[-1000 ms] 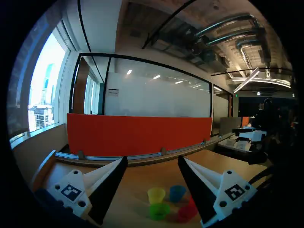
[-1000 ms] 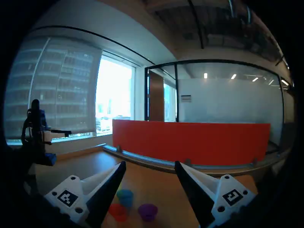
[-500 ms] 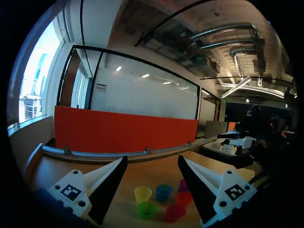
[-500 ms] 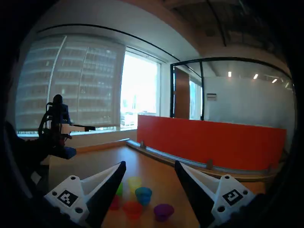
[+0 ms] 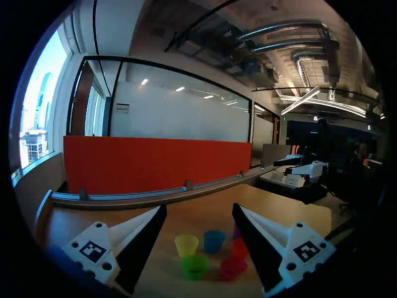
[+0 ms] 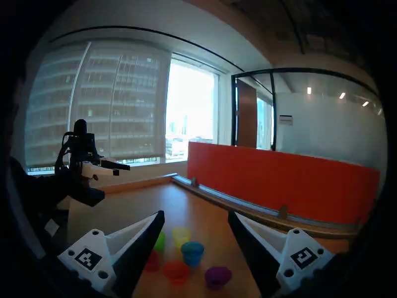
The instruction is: Pour water
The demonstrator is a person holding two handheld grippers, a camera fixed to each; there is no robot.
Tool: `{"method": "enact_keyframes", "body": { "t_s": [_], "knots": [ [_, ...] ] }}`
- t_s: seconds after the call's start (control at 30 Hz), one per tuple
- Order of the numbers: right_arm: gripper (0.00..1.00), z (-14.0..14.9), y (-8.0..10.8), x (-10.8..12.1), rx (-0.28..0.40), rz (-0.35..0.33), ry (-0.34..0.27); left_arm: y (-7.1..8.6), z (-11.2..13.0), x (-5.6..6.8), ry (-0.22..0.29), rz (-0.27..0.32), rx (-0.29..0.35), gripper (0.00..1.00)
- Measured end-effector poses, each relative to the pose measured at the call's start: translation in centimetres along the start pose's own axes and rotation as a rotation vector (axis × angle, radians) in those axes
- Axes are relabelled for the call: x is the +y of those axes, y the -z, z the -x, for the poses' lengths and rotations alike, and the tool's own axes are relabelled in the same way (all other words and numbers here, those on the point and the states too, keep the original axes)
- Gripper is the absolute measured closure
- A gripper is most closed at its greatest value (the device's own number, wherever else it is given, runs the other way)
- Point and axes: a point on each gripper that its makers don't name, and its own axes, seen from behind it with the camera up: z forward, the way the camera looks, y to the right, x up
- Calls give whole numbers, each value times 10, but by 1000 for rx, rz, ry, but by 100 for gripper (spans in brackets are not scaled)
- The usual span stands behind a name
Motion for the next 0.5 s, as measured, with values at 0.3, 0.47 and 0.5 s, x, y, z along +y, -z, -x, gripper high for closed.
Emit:
{"method": "enact_keyframes", "body": {
  "t_s": [0.3, 0.47, 0.5],
  "knots": [
    [1, 18, -15, 8, -89, -45, 12, -7, 27, -10, -31, 10, -65, 2],
    [1, 28, -24, 9, -124, -67, 18, -13, 47, -9, -29, 34, -107, 2],
    [1, 31, -26, 9, -135, -71, 19, -14, 51, -9, -32, 37, -117, 2]
  ]
}}
